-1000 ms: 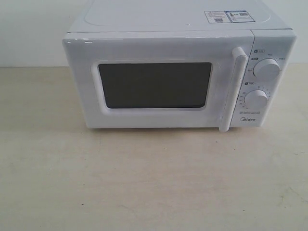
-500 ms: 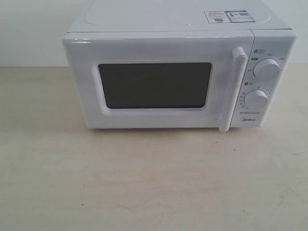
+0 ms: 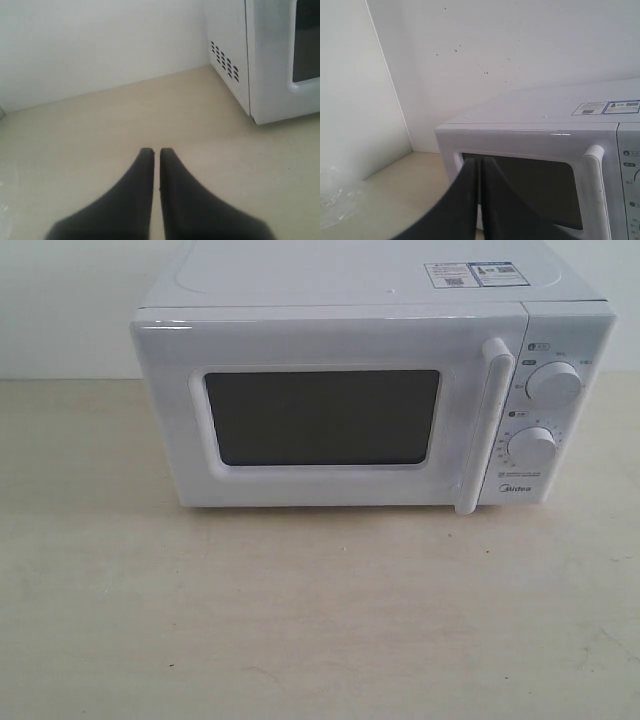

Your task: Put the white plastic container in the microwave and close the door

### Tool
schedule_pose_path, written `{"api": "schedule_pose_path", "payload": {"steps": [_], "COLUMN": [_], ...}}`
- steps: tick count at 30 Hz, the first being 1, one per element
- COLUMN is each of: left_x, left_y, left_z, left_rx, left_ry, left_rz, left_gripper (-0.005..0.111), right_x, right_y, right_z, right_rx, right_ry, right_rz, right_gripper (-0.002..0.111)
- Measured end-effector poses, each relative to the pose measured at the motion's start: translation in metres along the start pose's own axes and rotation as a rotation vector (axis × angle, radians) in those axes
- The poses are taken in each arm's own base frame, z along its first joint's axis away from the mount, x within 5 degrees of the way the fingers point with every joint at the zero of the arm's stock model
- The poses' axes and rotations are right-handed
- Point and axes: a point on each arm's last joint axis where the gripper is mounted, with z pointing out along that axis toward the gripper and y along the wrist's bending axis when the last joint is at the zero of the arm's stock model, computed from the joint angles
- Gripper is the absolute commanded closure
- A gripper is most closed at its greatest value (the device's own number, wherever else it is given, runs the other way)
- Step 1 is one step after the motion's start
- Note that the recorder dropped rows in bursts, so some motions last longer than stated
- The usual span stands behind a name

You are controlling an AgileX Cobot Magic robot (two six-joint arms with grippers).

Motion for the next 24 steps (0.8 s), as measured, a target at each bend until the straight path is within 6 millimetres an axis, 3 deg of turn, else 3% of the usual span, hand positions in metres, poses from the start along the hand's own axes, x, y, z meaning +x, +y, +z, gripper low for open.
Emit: {"api": "schedule_pose_path", "payload": {"steps": [7, 13, 24], "left_x": [0.0001, 0.0002, 0.0019], "left_y": [-0.0017, -0.0037, -0.0004], "left_z": [0.0000, -0.0001, 0.0000], "left_rx": [0.018, 0.041, 0.001], "left_ry": [0.002, 0.006, 0.022], "left_rz": [-0.062, -0.221, -0.276], "left_gripper": [0.102, 0.102, 0.102], "right_x": [0.0002, 0.0005, 0.0005], "right_y": [0.0001, 0.0003, 0.0003], "right_z": [0.0000, 0.0000, 0.0000], "right_rx": [-0.001, -0.003, -0.003], "right_ry": [0.002, 0.005, 0.005], "right_rz": [0.000, 0.000, 0.002], "right_gripper": [0.108, 0.108, 0.108]}}
